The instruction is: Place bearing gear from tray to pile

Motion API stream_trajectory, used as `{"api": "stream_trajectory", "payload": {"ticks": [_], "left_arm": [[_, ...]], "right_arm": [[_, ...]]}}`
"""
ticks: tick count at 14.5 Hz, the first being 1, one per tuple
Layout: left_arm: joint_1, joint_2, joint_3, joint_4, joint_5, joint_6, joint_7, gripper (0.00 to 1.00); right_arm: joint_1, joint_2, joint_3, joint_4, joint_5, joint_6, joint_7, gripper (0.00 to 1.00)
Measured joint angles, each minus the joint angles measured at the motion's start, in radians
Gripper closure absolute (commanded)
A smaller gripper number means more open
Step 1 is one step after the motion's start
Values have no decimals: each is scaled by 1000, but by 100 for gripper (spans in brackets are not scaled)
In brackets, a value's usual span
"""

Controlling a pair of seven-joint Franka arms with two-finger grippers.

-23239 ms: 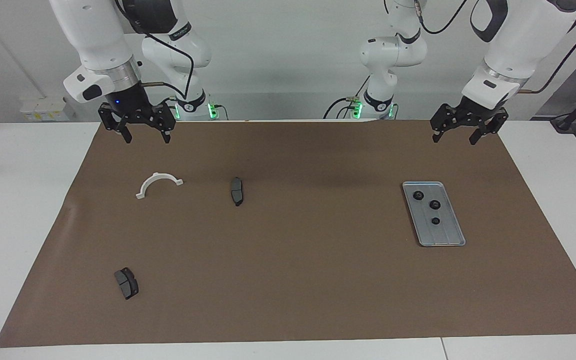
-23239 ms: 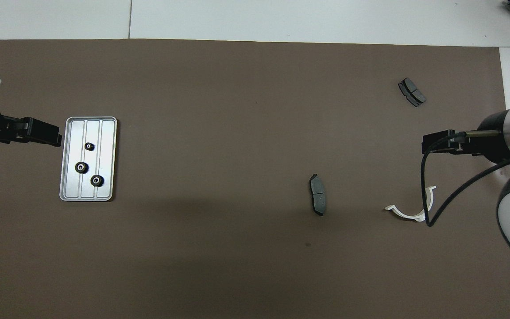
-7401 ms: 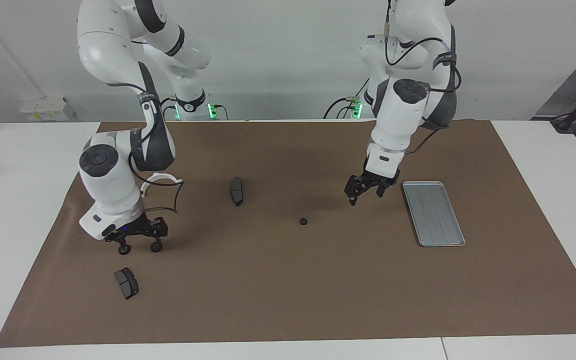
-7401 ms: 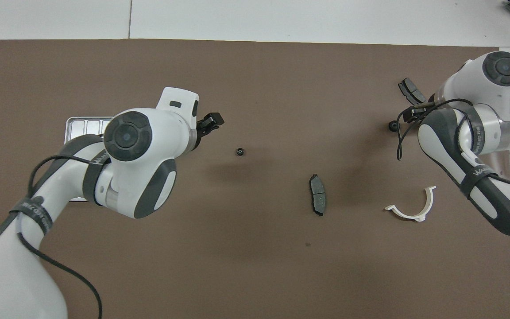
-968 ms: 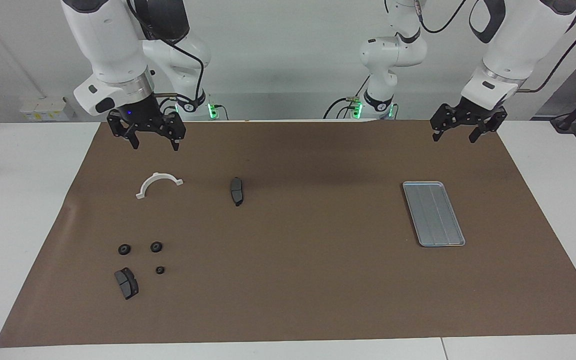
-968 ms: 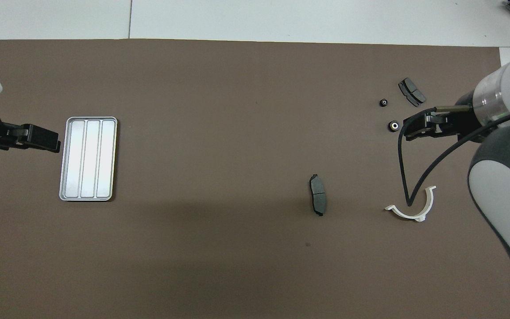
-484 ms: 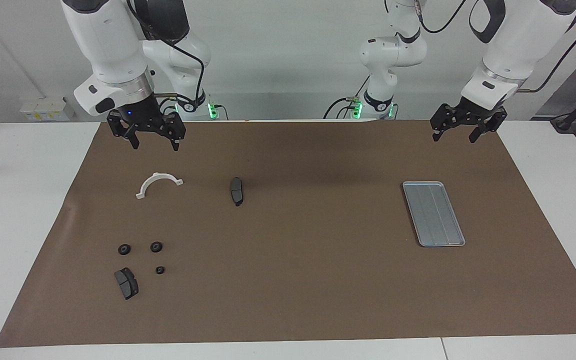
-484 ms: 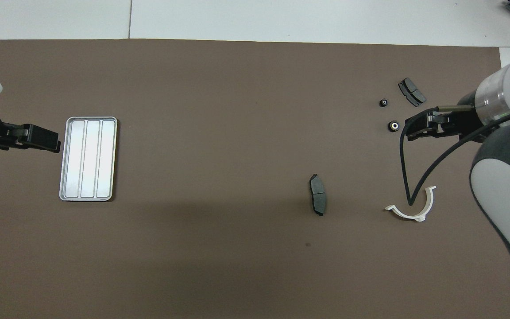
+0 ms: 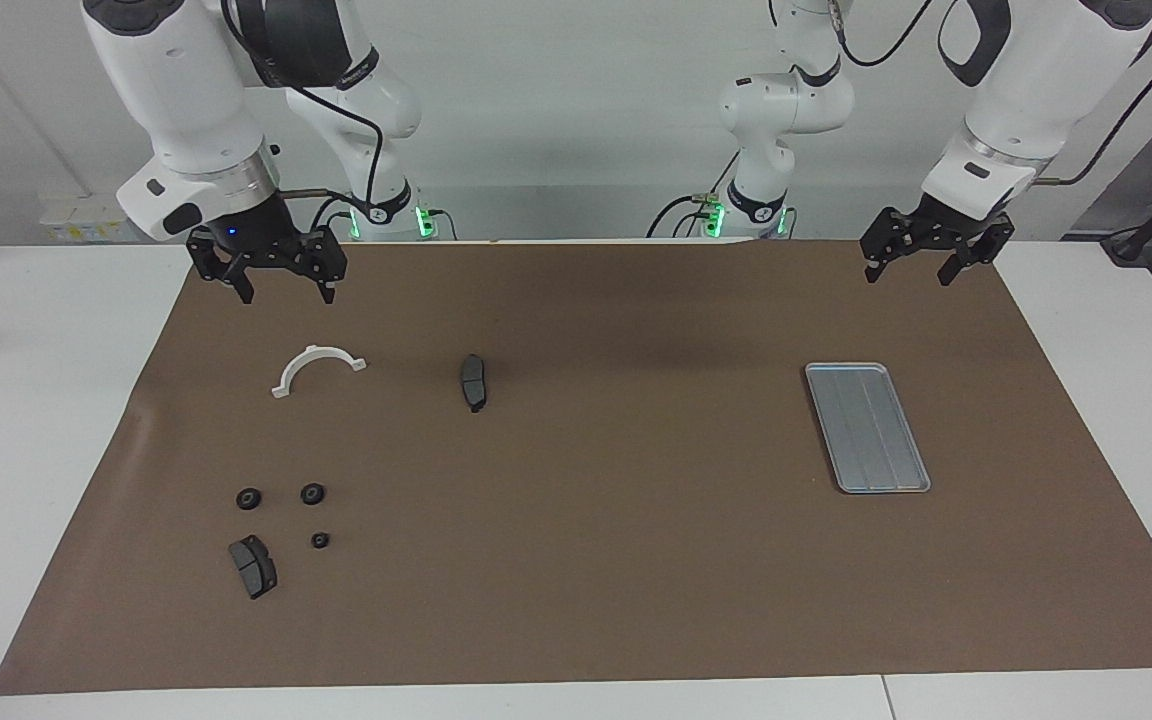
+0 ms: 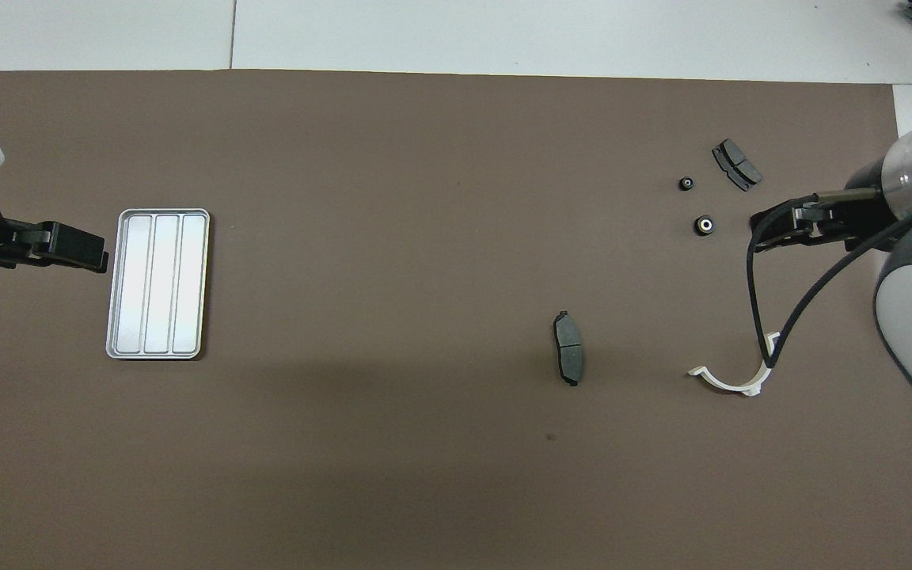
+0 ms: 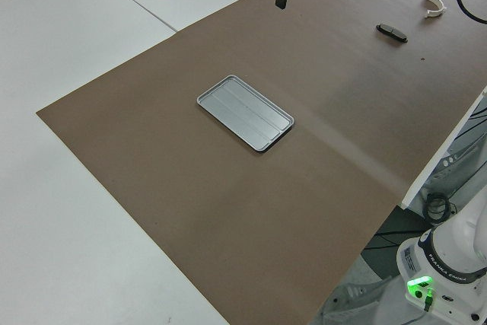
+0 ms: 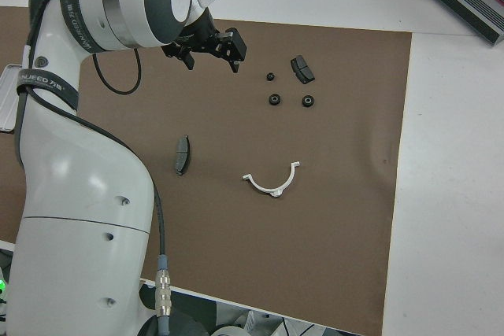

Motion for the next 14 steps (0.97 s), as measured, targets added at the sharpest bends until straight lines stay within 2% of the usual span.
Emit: {"api": "stream_trajectory", "payload": {"ticks": [3, 6, 8, 14], "left_arm": [[0, 0, 0, 0, 0, 0, 0, 0], [0, 0, 0, 0, 0, 0, 0, 0], [0, 0, 0, 0, 0, 0, 0, 0], [0, 0, 0, 0, 0, 0, 0, 0]], "right_arm": [[127, -8, -174, -17, 9, 7, -43, 0], [282, -23, -376, -48, 88, 8, -51, 0], [370, -34, -478, -67, 101, 8, -54, 0], [422, -54, -499, -85, 101, 2, -54, 0]]}}
